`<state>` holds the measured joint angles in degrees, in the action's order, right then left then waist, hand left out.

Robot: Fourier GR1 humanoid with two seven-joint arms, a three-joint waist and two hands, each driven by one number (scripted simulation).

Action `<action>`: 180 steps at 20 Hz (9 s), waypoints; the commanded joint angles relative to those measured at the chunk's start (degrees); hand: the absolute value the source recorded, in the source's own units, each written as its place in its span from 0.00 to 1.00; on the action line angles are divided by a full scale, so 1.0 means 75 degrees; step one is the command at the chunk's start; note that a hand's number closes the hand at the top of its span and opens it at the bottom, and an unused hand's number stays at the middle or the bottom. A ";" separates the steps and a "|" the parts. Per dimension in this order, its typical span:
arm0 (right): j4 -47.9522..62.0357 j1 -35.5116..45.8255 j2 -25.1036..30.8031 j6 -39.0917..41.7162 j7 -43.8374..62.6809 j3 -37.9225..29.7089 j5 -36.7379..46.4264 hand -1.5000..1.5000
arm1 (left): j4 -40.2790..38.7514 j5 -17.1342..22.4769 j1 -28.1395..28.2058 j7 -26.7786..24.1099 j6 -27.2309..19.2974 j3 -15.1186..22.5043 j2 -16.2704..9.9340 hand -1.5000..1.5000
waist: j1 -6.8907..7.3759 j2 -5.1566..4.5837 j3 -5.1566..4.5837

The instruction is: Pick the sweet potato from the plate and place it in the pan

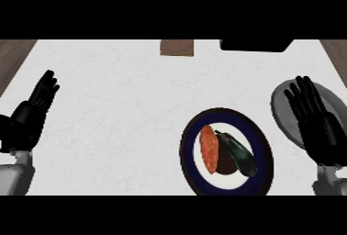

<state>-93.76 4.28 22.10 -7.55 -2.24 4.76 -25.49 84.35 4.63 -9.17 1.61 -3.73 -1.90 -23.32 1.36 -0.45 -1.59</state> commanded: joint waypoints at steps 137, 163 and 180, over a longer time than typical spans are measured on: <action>0.2344 0.3633 -0.2945 0.1268 0.6576 0.1287 1.2312 1.00 | -0.0189 -0.0732 -0.0558 0.0353 0.0198 -0.0623 0.1966 0.50 | -0.0113 0.0113 0.0198; 0.1676 0.2573 -0.0512 -0.1410 0.5390 -0.1948 1.1206 1.00 | -0.0163 -0.0717 -0.0717 0.0425 0.0122 -0.0786 0.1896 0.50 | -0.0188 0.0033 0.0217; 0.7912 0.4068 0.0935 -0.3539 0.0933 -0.4444 0.9017 1.00 | -0.0121 -0.0731 -0.0739 0.0398 0.0274 -0.0796 0.1766 0.50 | 0.0046 -0.0054 0.0247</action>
<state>-39.85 32.04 29.39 -33.52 11.58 -23.96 49.43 85.03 -0.90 -14.42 5.44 -1.95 -7.08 -9.39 1.42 -0.69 0.19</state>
